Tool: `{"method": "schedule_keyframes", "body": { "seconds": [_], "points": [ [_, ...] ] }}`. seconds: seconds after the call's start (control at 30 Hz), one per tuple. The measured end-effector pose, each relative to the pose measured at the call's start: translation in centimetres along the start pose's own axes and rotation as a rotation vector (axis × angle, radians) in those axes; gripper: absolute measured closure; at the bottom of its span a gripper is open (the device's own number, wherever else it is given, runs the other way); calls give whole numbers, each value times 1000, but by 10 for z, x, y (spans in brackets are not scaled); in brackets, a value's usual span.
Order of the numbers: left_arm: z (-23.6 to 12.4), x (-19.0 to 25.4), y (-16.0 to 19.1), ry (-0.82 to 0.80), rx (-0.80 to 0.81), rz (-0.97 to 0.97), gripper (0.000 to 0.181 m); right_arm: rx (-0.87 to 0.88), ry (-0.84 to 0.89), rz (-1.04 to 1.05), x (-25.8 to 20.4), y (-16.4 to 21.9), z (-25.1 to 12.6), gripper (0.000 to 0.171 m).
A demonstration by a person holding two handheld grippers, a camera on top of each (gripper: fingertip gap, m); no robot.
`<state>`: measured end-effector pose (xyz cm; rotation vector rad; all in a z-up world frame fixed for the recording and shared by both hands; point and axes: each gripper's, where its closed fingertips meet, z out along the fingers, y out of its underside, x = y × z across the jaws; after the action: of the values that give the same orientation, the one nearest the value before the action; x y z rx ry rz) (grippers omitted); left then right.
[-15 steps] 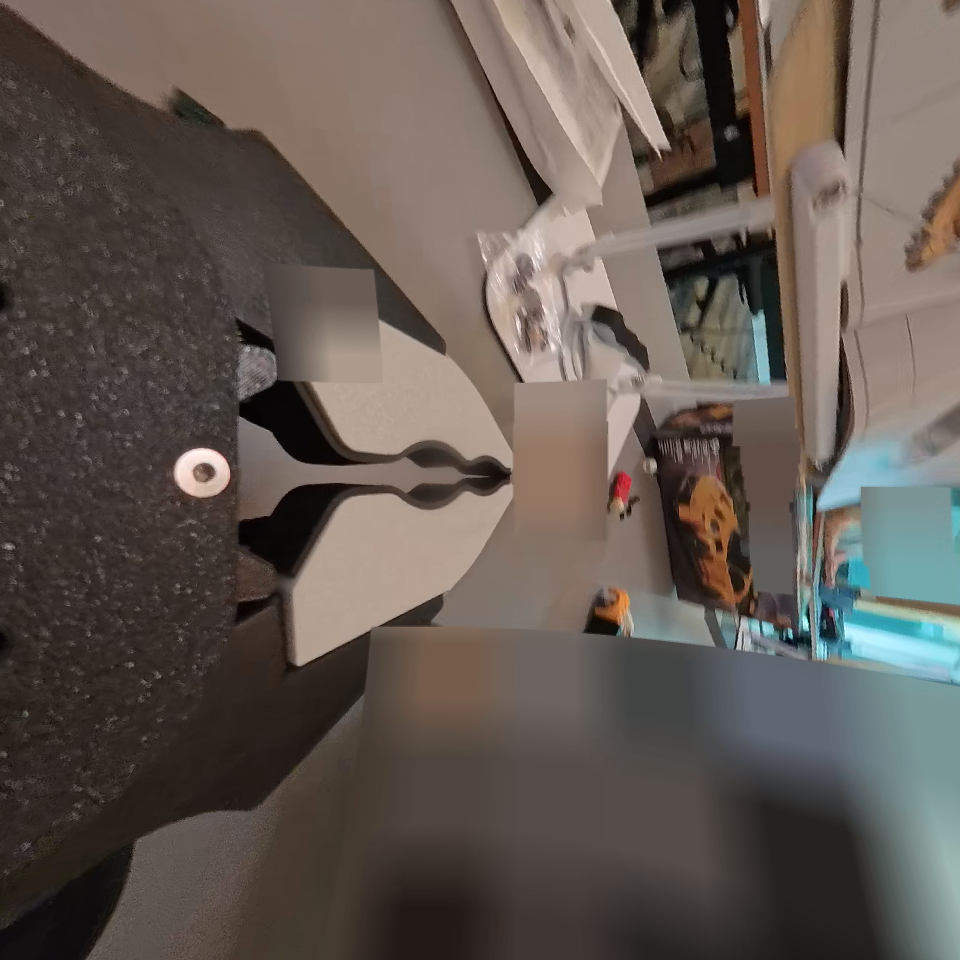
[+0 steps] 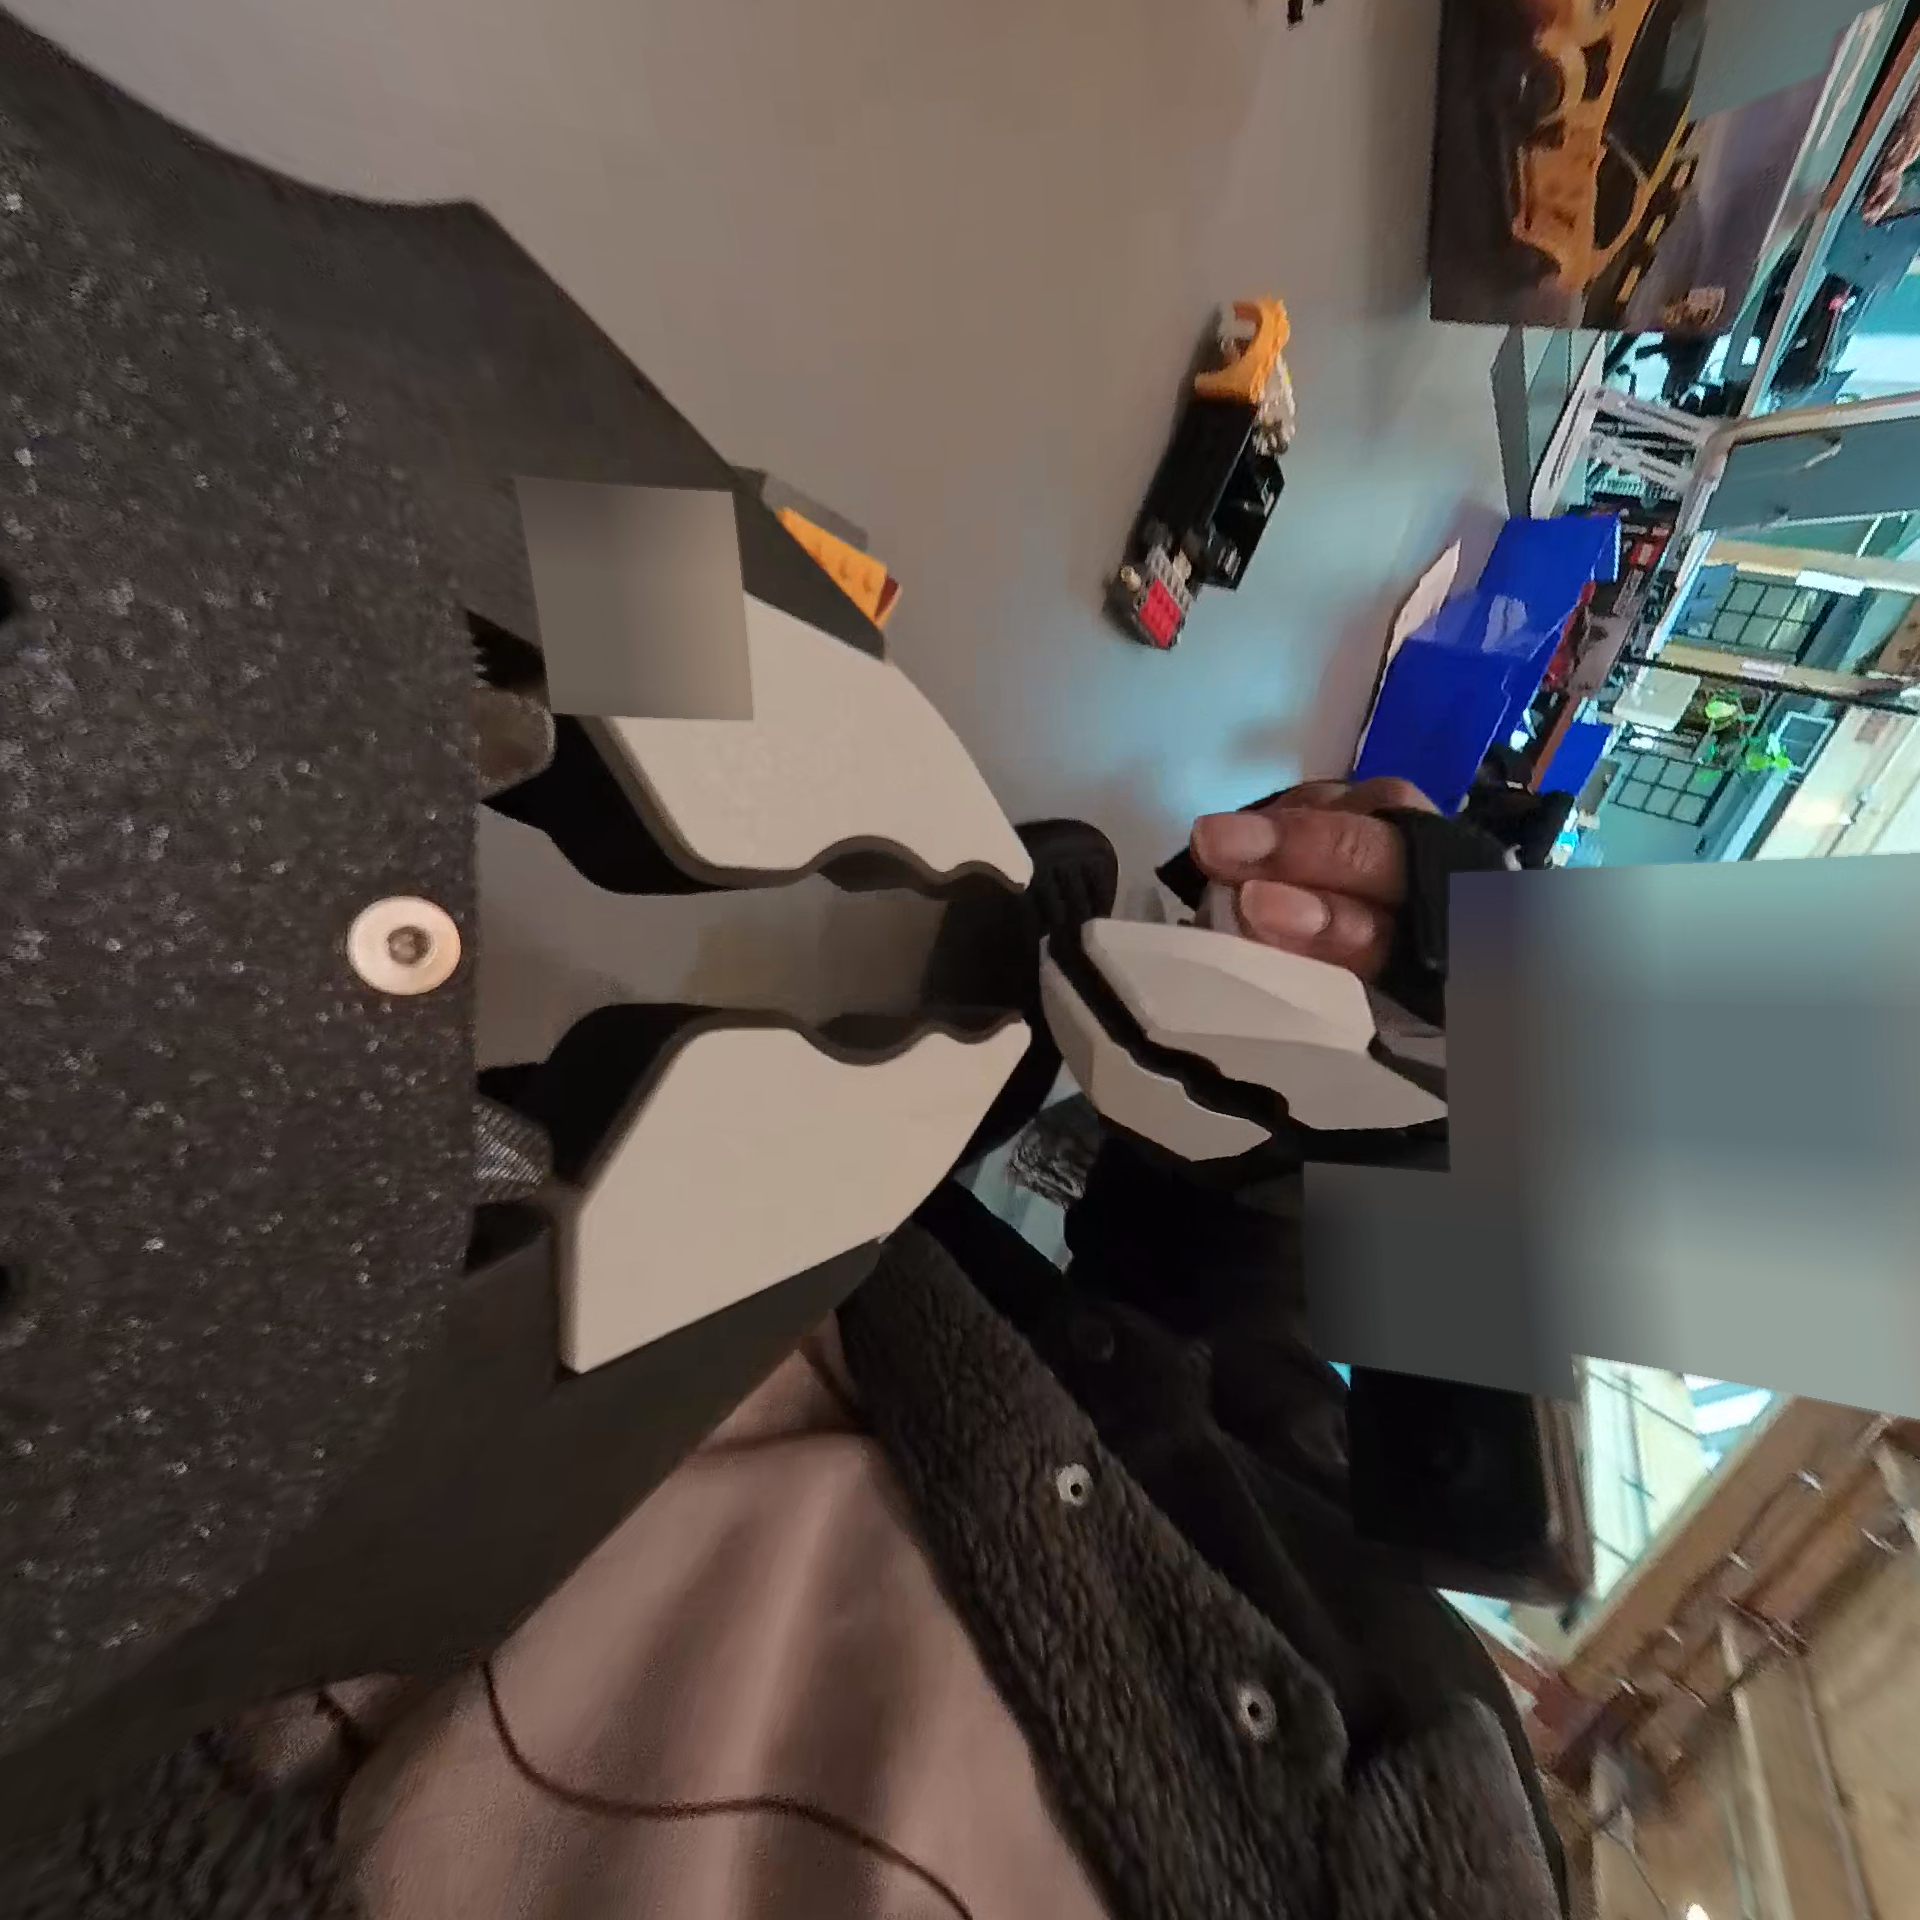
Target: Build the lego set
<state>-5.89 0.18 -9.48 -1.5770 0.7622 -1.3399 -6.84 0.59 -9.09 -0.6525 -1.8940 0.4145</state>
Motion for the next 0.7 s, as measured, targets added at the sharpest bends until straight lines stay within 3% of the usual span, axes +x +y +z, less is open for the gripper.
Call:
{"method": "schedule_keyframes", "body": {
  "seconds": [0.03,0.53,0.67,0.7],
  "points": [
    [1,1,0,16,4,-17,163,6,1,-17,-2,-2,0,168],
    [-3,14,-4,130,54,-93,173,10,36,-153,-7,-13,7,168],
    [-3,13,-6,75,52,10,174,23,24,-54,-6,-14,6,165],
    [-2,11,-6,41,43,60,174,26,2,17,-6,-14,5,157]
  ]
}}
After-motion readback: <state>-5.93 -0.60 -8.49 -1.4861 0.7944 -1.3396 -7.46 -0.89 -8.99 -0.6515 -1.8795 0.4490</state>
